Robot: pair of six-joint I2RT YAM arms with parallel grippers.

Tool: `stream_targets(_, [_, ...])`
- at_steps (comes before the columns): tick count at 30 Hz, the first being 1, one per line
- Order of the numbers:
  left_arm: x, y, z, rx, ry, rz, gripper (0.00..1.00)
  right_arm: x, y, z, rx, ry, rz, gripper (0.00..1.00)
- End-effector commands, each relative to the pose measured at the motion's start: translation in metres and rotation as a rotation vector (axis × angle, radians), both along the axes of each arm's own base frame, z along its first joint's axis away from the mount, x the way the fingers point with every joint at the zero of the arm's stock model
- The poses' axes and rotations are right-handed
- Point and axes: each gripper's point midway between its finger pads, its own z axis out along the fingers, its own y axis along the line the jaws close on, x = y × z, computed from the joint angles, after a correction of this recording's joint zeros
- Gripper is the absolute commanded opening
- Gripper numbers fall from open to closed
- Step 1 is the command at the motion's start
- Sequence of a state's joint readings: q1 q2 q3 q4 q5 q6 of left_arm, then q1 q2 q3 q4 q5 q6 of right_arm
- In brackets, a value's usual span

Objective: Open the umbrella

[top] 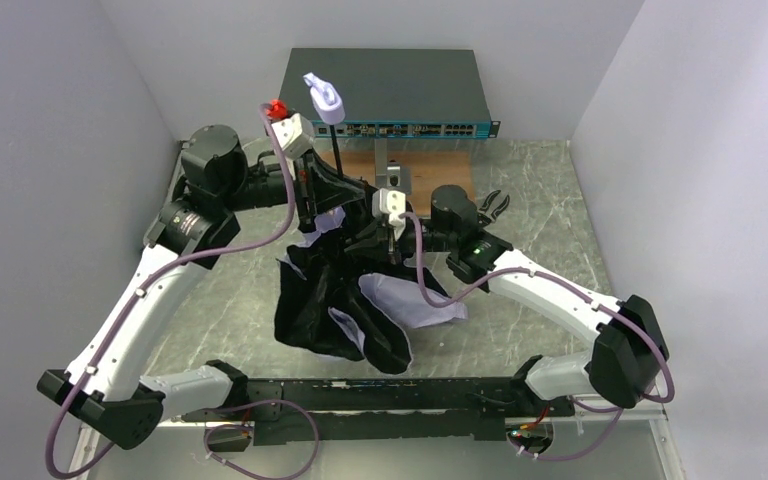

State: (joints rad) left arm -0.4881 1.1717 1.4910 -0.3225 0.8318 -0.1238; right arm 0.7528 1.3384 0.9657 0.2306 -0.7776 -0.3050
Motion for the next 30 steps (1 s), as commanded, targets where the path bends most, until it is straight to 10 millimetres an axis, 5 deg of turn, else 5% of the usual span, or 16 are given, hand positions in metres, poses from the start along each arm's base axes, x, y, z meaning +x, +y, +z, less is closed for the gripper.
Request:
stream_targets(1, [-0.045, 0.020, 0.068, -0.142, -0.289, -0.034, 0.00, -0.004, -0.020, -0.060, -0.207, 0.264, -0.086, 0.14])
stream_targets(3, [-0.043, 0.020, 0.051, -0.124, -0.266, -0.025, 0.00, 0.003, -0.013, -0.025, -0.130, 0.255, -0.106, 0.31])
stream_targets(7, [-0.038, 0.018, 0.044, -0.135, -0.254, -0.018, 0.00, 0.003, -0.003, 0.013, -0.037, 0.223, -0.088, 0.29])
stream_targets(15, [-0.032, 0.014, 0.056, -0.159, -0.255, -0.015, 0.00, -0.006, 0.011, 0.040, 0.028, 0.192, -0.049, 0.53])
stream_targets(21, [-0.028, 0.015, 0.051, -0.142, -0.250, 0.000, 0.00, -0.014, 0.009, 0.060, 0.052, 0.151, -0.037, 0.50])
stream_targets(25, [-0.025, 0.014, 0.044, -0.121, -0.243, 0.002, 0.00, -0.020, 0.000, 0.059, 0.038, 0.136, -0.044, 0.64])
stream_targets(30, [-0.024, 0.013, 0.041, -0.113, -0.242, -0.001, 0.00, -0.021, -0.008, 0.062, 0.031, 0.120, -0.070, 0.48])
